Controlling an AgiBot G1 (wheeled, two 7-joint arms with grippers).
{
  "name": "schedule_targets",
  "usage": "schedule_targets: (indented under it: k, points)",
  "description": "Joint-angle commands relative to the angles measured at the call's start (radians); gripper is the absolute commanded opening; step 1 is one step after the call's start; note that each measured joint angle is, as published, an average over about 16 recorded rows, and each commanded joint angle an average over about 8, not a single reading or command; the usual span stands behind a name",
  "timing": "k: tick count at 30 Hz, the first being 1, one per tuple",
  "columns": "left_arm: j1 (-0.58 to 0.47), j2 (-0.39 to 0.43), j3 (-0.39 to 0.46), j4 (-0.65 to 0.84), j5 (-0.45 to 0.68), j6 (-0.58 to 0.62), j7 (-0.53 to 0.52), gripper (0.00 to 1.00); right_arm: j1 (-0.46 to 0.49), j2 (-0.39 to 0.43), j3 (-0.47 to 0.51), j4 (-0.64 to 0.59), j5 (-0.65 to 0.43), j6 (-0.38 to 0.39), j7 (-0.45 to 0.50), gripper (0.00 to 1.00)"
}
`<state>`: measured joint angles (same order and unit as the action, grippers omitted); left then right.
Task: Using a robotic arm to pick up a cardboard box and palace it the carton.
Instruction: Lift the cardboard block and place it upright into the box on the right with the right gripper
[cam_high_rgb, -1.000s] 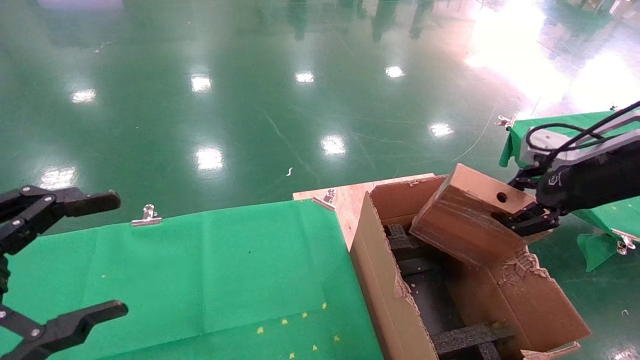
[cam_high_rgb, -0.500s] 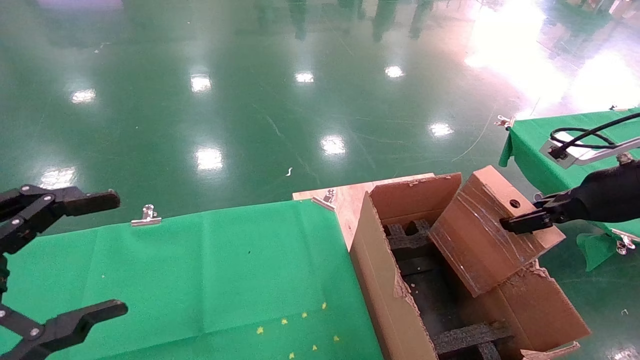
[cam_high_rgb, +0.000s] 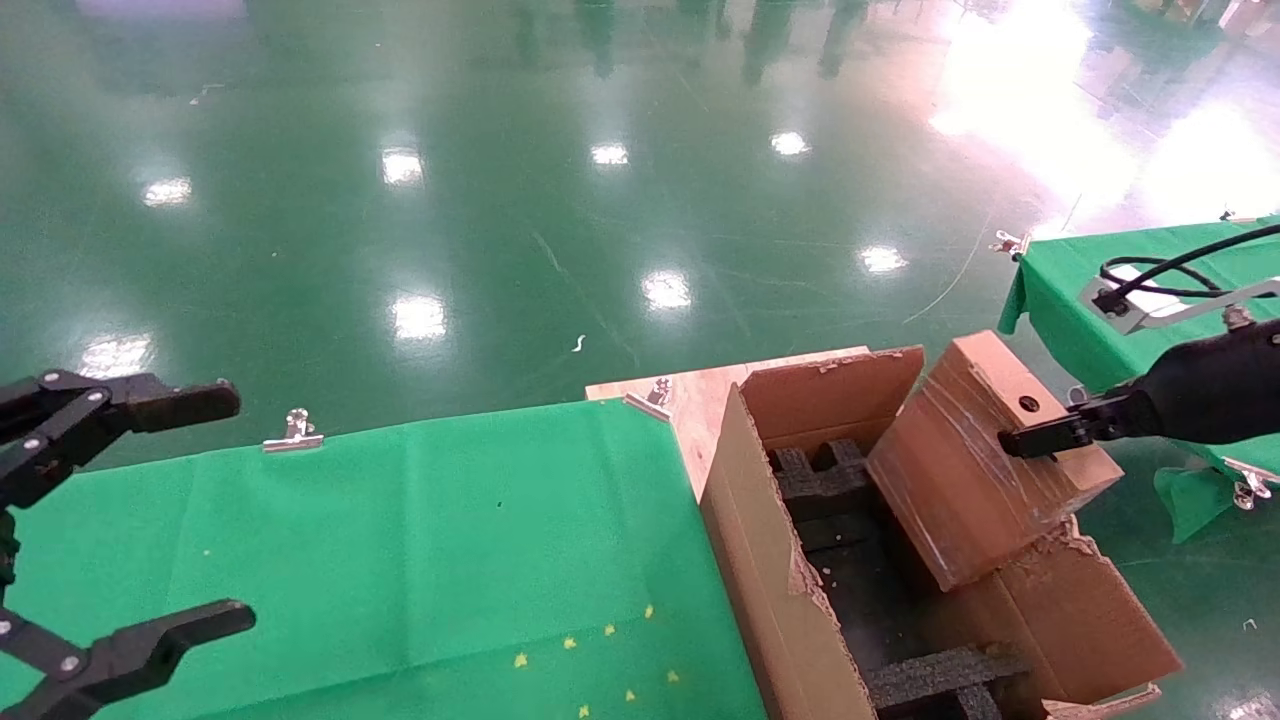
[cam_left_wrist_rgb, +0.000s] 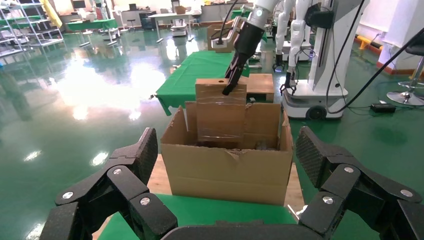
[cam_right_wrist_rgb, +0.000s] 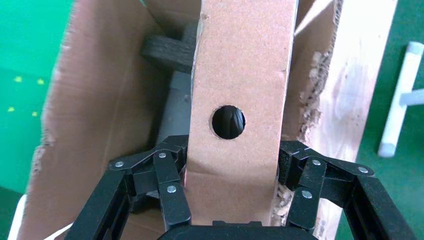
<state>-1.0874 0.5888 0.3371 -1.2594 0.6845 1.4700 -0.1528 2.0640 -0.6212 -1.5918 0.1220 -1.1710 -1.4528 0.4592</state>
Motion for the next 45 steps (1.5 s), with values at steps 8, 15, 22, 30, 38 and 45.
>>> schedule_targets:
  k: [8,15,22,30,38,45]
  points:
    - [0.0,0.0,0.0,0.0,0.0,0.0,0.0,1.0,-0.045,0.003,-0.011,-0.007,-0.012,0.042,0.062,0.0]
    - [0.0,0.0,0.0,0.0,0.0,0.0,0.0,1.0,-0.095,0.012,-0.015,0.004,-0.014,0.084,0.094,0.0]
    - [0.0,0.0,0.0,0.0,0.0,0.0,0.0,1.0,-0.154,0.014,-0.007,0.029,0.003,0.141,0.132,0.0]
    - [0.0,0.0,0.0,0.0,0.0,0.0,0.0,1.0,-0.217,0.006,0.002,0.084,0.022,0.222,0.175,0.0]
    - [0.0,0.0,0.0,0.0,0.0,0.0,0.0,1.0,-0.269,0.001,-0.003,0.155,0.018,0.309,0.222,0.0]
    - [0.0,0.0,0.001,0.0,0.0,0.0,0.0,1.0,-0.32,-0.004,-0.008,0.228,0.015,0.383,0.26,0.0]
